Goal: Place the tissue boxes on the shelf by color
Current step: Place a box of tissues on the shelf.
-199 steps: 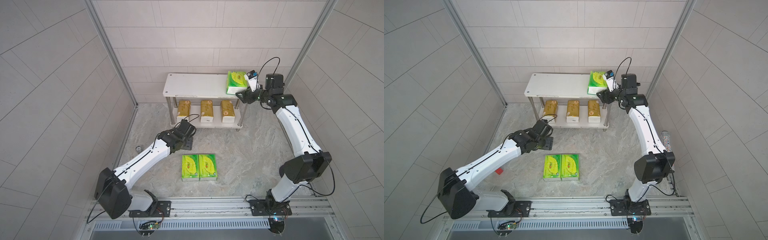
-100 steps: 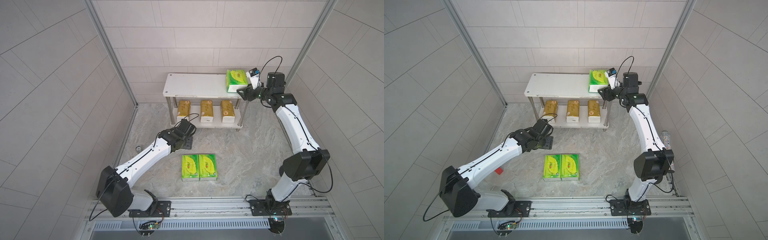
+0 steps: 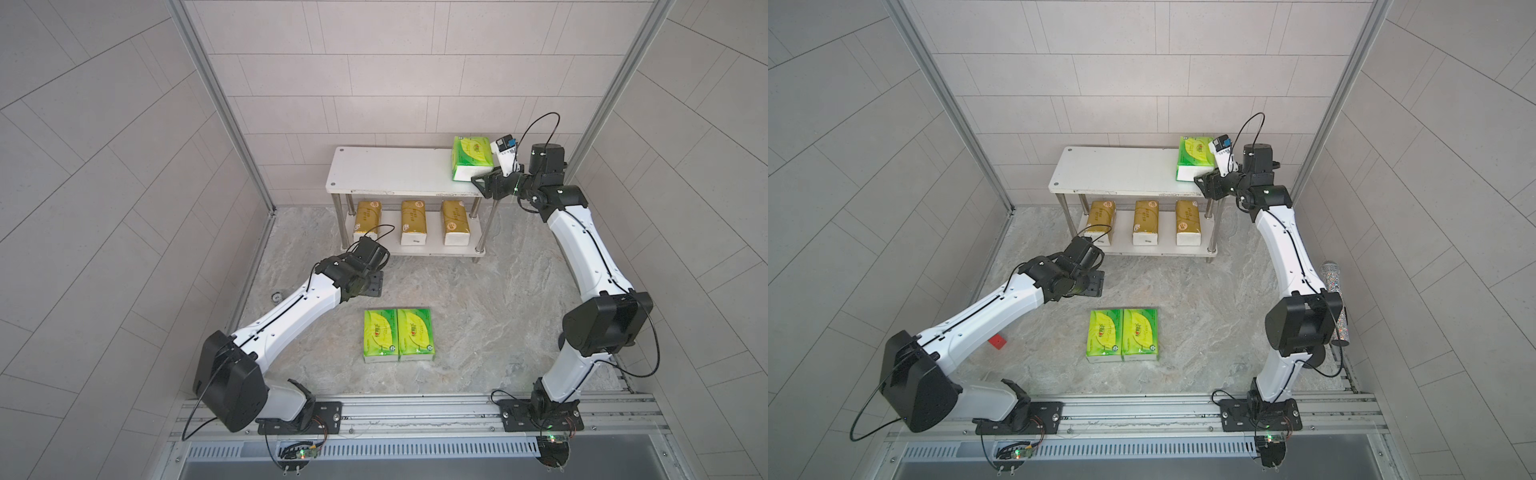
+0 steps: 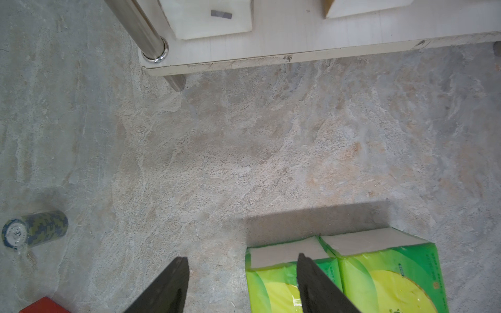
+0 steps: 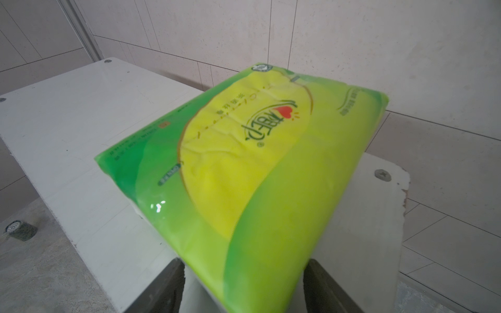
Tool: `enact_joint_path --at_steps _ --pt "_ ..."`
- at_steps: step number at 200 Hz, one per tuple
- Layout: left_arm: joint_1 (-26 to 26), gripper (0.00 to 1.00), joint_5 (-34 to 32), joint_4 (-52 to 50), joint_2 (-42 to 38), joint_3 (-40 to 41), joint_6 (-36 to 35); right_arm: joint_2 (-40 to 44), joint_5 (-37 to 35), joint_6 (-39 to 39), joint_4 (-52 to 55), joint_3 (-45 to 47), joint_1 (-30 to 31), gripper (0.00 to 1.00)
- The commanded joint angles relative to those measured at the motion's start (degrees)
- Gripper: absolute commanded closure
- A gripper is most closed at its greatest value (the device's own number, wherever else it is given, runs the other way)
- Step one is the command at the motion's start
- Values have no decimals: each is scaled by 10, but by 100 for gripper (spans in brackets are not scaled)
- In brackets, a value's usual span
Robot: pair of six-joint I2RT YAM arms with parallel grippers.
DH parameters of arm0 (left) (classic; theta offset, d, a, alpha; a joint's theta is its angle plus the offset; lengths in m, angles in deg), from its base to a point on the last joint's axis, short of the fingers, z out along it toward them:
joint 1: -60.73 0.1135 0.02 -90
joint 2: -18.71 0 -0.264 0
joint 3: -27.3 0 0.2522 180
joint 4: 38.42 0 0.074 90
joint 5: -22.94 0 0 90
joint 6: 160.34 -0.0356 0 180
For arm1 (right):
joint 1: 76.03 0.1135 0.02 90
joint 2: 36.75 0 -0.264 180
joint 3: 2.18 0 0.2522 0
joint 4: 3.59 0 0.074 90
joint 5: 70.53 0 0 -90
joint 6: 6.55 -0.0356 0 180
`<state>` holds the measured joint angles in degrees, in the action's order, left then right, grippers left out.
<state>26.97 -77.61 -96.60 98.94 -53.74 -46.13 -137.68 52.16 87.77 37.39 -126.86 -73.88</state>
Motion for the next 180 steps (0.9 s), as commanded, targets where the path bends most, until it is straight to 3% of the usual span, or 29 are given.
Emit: enact_joint_path --at_steps 1,180 --pt "5 29 1 -8 9 -19 -12 7 -9 -7 -9 -11 -8 27" --pt "12 29 12 -9 19 -24 -13 13 30 -34 -35 2 -10 30"
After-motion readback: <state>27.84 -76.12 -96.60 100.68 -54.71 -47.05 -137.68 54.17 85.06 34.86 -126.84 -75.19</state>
